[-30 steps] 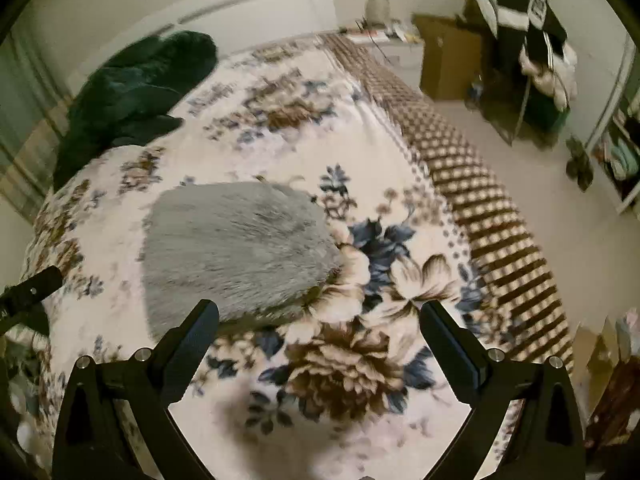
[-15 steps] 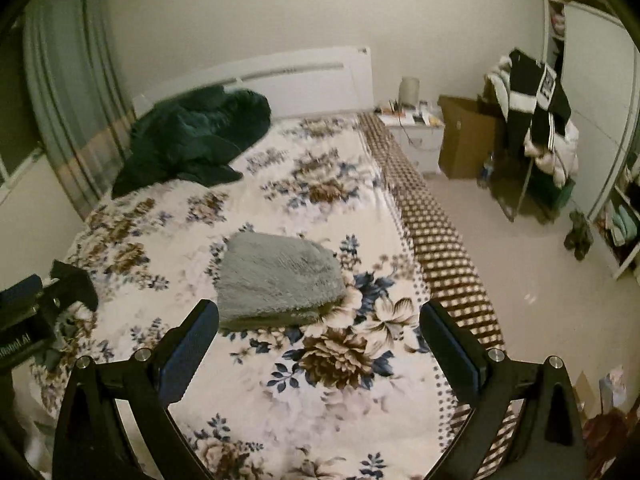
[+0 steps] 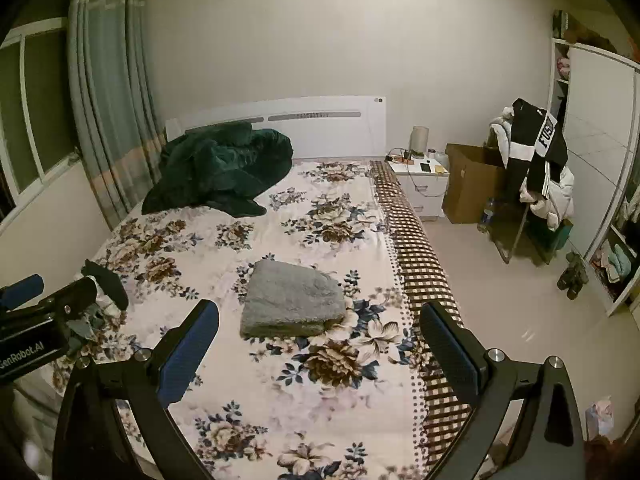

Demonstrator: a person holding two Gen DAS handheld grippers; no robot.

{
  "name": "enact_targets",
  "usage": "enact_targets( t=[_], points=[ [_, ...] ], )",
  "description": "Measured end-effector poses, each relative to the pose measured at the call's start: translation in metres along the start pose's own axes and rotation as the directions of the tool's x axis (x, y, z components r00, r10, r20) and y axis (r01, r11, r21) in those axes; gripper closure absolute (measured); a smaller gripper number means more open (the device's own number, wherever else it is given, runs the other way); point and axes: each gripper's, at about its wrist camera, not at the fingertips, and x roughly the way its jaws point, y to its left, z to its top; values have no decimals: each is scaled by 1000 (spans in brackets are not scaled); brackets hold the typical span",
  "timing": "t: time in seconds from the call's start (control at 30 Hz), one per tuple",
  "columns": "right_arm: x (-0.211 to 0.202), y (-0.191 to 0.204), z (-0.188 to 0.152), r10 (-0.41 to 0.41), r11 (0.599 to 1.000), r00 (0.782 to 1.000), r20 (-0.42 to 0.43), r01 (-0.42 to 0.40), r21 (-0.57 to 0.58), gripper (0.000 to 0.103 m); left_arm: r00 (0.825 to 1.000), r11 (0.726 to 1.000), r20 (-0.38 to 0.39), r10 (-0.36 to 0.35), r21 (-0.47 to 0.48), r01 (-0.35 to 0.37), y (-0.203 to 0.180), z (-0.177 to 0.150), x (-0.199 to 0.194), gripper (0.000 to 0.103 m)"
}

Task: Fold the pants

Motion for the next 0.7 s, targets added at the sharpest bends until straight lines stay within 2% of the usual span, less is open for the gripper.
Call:
enact_targets(
  t=[0.13,0.23,0.33,0.7],
  points=[
    [-29,4,6,5,1000,1000,7,-5,2,1,1000,1000,6,-8,14,8,3,-1,-14,8],
    [-36,5,9,1,1000,1000,10,-1,-1,1,1000,1000,8,-10,9,10,8,-2,-19,1],
    [-42,7,9,-4,1000,1000,11,4,-6,0,1000,1000,21,-1,7,1,8,-4,-23,1],
    [-38,-1,8,0,1000,1000,-13,0,-1,0,1000,1000,27,9,15,-10,4,-6,-33,1]
  ],
)
